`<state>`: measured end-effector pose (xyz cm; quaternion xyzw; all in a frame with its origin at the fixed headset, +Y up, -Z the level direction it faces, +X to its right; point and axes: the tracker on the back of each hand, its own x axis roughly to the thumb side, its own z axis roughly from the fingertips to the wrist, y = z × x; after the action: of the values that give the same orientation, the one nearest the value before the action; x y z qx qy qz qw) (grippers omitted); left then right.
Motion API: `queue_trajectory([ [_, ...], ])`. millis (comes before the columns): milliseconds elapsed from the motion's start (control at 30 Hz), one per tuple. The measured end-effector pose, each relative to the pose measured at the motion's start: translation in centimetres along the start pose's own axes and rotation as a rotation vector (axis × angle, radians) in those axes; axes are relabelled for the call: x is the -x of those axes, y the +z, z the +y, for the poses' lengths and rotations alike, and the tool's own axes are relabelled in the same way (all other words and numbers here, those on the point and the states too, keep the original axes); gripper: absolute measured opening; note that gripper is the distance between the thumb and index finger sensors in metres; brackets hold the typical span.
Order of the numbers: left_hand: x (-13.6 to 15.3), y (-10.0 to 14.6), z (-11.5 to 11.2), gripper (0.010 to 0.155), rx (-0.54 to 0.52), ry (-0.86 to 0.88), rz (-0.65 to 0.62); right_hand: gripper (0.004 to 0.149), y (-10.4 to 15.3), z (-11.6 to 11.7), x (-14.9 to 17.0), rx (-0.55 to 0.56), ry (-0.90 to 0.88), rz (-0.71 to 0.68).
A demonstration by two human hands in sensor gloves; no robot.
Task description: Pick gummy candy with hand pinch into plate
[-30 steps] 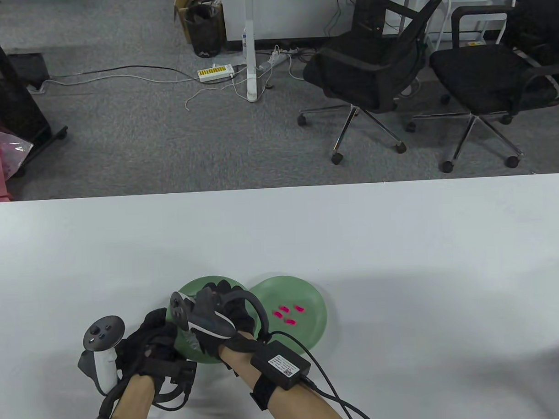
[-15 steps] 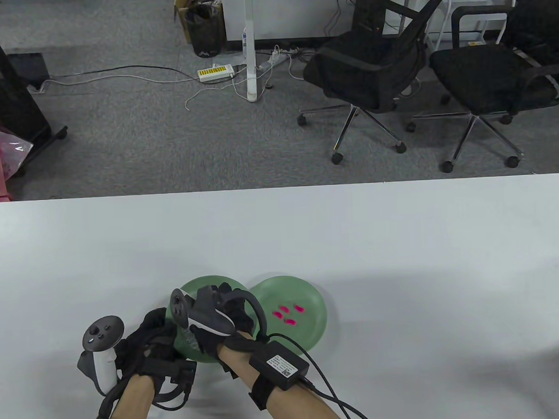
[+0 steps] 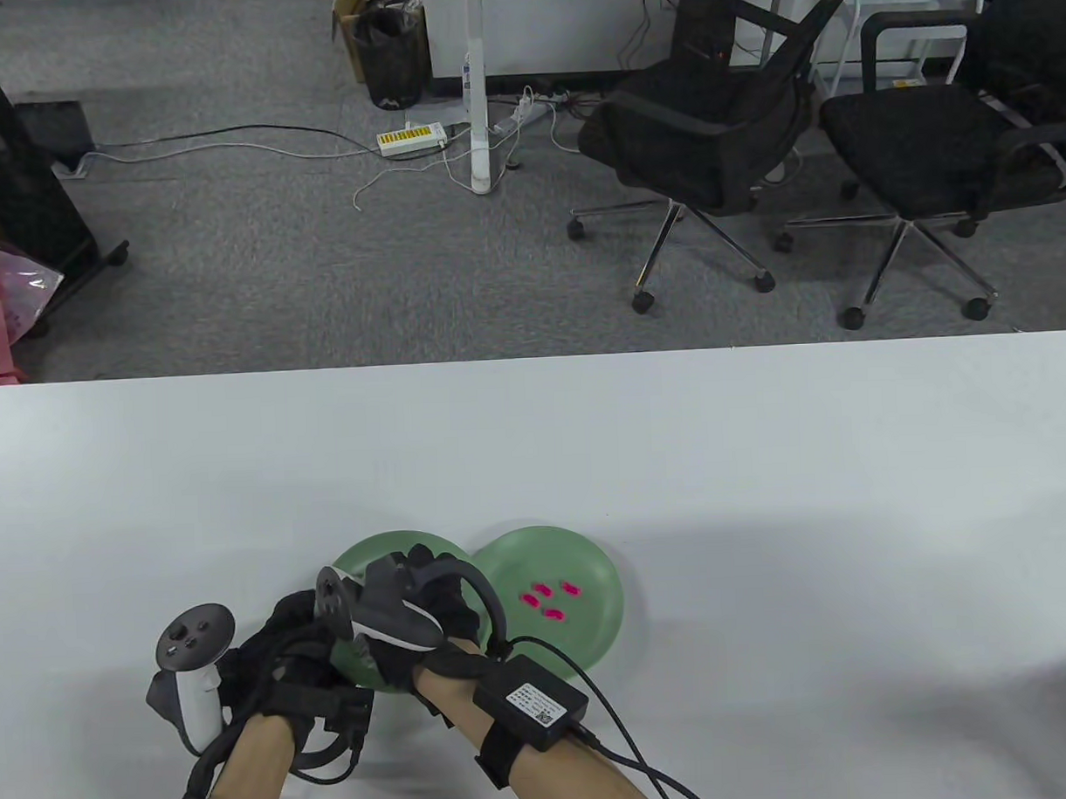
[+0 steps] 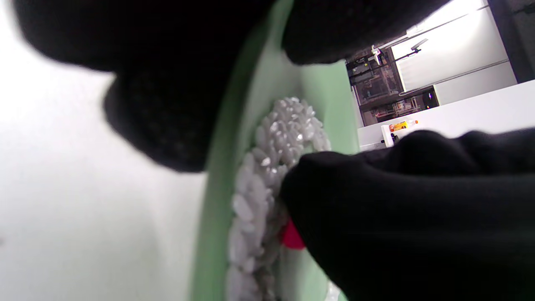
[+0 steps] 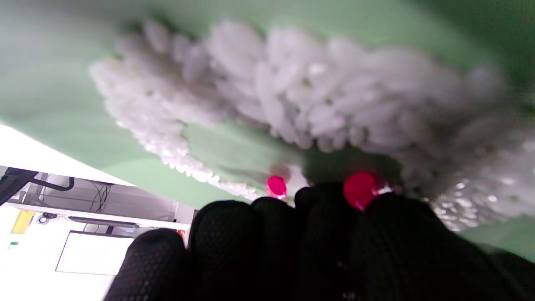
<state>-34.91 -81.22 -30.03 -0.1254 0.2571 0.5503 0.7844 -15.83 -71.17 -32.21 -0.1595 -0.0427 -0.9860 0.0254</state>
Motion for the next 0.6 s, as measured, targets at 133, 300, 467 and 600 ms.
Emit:
queue_trajectory([
  [133, 0.0, -0.2, -0.1, 0.056, 0.002, -0.009, -0.008, 0.043, -0.1, 0.2, -0.2, -0.013, 0.038, -0.019],
  [300, 0.4, -0.8, 0.0, 0.056, 0.008, -0.017, -0.012, 0.044, 0.0, 0.3, -0.8, 0.001, 0.131, -0.039],
  [467, 0.4, -0.8, -0.1, 0.056, 0.007, -0.028, -0.006, 0.043, 0.2, 0.1, -0.9, 0.016, 0.146, -0.046],
  [600, 0.7, -1.1, 0.1, 0.056, -0.002, -0.024, 0.002, 0.044, 0.2, -0.6, 0.0, 0.033, 0.099, -0.032],
])
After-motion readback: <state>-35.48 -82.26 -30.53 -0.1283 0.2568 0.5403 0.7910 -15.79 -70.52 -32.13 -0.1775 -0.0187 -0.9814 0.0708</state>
